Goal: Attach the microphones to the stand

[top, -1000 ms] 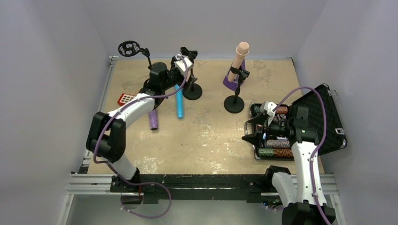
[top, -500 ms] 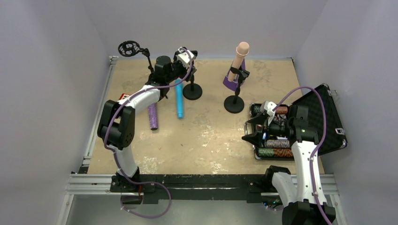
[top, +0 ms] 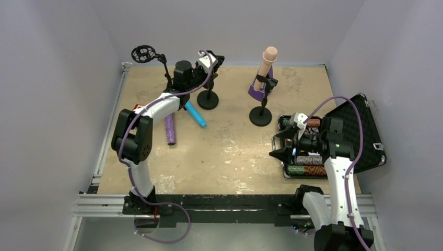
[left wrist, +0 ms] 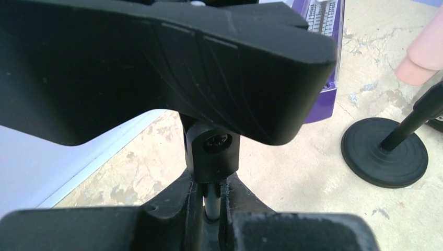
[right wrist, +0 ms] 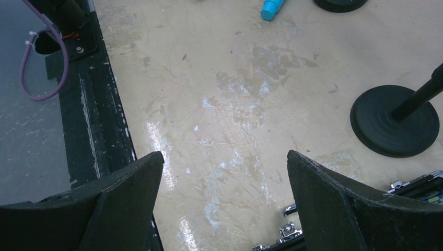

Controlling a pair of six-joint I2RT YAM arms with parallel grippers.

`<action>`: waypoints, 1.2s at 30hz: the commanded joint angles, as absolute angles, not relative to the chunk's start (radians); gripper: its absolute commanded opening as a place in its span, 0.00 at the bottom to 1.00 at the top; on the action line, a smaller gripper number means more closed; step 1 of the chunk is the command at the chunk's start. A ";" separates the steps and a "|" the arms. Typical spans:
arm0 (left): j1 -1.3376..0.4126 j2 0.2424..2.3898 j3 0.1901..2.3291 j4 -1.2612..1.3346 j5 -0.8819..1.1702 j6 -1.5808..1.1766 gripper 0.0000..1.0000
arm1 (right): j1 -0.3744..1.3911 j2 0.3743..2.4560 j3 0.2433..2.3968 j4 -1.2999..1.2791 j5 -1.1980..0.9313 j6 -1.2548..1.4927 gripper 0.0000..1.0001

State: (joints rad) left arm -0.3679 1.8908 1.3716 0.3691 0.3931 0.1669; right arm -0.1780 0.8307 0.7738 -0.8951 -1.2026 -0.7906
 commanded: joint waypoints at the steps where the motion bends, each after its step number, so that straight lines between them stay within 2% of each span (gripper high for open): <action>1: -0.366 1.803 1.417 0.399 0.445 0.112 0.00 | -0.183 0.820 0.811 -0.893 -1.223 -0.809 0.93; 6: -0.403 1.683 1.356 0.361 0.423 0.096 0.00 | -0.183 0.815 0.812 -0.895 -1.227 -0.811 0.93; 12: -0.482 1.494 1.154 0.359 0.327 0.087 0.00 | -0.182 0.812 0.811 -0.897 -1.229 -0.813 0.93; 22: -0.680 1.252 0.976 0.230 0.050 -0.022 0.00 | -0.183 0.813 0.808 -0.896 -1.231 -0.815 0.93; 28: -0.837 1.203 0.930 0.197 -0.110 -0.103 0.00 | -0.183 0.812 0.808 -0.897 -1.236 -0.815 0.93; 36: -0.993 1.265 0.870 0.365 -0.297 -0.169 0.00 | -0.183 0.808 0.804 -0.898 -1.236 -0.815 0.93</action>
